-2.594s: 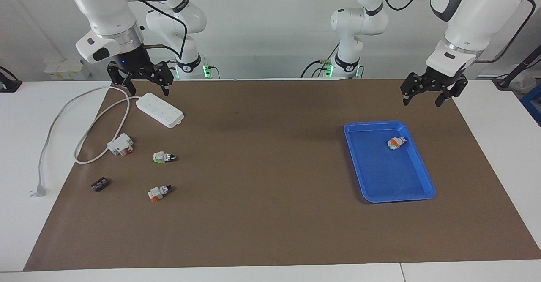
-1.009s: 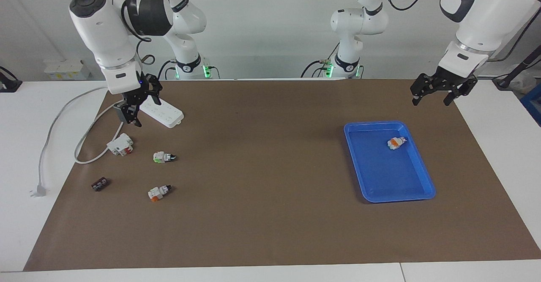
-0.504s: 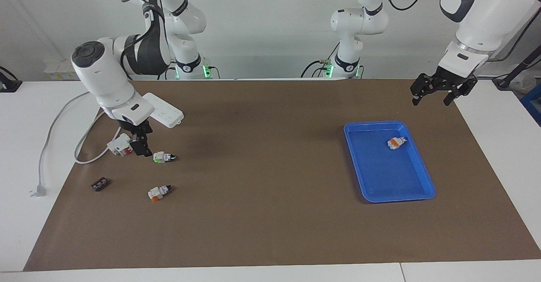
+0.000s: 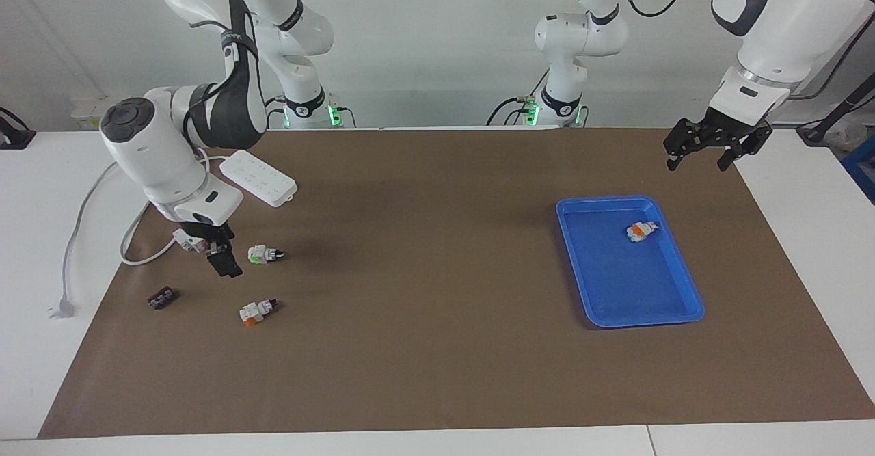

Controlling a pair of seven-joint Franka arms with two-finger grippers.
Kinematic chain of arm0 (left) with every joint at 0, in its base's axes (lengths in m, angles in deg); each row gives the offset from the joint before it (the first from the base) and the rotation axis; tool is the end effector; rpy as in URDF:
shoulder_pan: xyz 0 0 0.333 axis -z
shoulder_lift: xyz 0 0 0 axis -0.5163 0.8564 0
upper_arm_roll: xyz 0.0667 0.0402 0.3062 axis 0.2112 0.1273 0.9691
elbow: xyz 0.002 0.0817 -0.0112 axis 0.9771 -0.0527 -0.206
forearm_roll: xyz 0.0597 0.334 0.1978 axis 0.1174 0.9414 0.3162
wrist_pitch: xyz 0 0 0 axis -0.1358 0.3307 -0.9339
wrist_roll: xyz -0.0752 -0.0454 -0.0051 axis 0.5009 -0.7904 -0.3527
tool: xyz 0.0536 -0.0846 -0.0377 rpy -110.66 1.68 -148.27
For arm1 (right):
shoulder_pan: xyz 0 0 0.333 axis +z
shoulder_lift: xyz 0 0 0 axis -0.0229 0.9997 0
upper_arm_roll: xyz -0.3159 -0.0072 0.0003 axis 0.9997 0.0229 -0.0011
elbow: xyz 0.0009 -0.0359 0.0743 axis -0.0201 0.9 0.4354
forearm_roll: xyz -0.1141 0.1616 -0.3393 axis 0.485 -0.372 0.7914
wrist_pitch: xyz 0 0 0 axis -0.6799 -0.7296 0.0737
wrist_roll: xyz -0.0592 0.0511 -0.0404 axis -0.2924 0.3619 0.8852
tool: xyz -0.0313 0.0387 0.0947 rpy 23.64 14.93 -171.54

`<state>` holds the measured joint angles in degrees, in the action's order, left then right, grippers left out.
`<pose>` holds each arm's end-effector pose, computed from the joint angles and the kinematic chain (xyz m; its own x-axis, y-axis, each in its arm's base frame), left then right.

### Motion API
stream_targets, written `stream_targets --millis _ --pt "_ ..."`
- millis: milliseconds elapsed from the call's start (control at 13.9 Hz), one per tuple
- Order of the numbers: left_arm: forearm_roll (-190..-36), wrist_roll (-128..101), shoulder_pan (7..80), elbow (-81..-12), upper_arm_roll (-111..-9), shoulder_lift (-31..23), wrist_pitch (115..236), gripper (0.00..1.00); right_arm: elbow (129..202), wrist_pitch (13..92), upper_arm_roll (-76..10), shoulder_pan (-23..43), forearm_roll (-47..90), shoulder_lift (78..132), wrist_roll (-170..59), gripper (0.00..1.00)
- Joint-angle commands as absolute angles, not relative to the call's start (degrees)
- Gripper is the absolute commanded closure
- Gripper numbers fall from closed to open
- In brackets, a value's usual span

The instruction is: Turn and place switch with both arms

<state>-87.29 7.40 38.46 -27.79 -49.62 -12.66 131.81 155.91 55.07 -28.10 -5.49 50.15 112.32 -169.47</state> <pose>0.5703 -0.0037 0.6078 0.9939 -0.1043 0.0348 -0.1039 -0.9945 -0.0120 0.6704 -0.0231 0.3935 -0.4863 0.8737 0.0114 0.8718 0.4842 0.0746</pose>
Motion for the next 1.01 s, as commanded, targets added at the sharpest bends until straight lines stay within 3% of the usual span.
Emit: stream_targets --millis 0,504,937 --pt "-87.84 7.14 38.29 -29.63 -49.71 -14.28 132.37 0.00 152.75 55.68 -29.15 -7.28 49.80 117.69 -173.29 0.00" --pt "-87.84 7.14 38.29 -29.63 -49.71 -14.28 132.45 0.00 151.87 60.69 -29.50 -7.99 48.92 122.89 -174.96 0.00" --pt "-87.84 7.14 38.29 -29.63 -49.71 -14.28 132.37 0.00 152.83 63.85 -29.50 -7.38 47.69 124.04 -175.59 0.04"
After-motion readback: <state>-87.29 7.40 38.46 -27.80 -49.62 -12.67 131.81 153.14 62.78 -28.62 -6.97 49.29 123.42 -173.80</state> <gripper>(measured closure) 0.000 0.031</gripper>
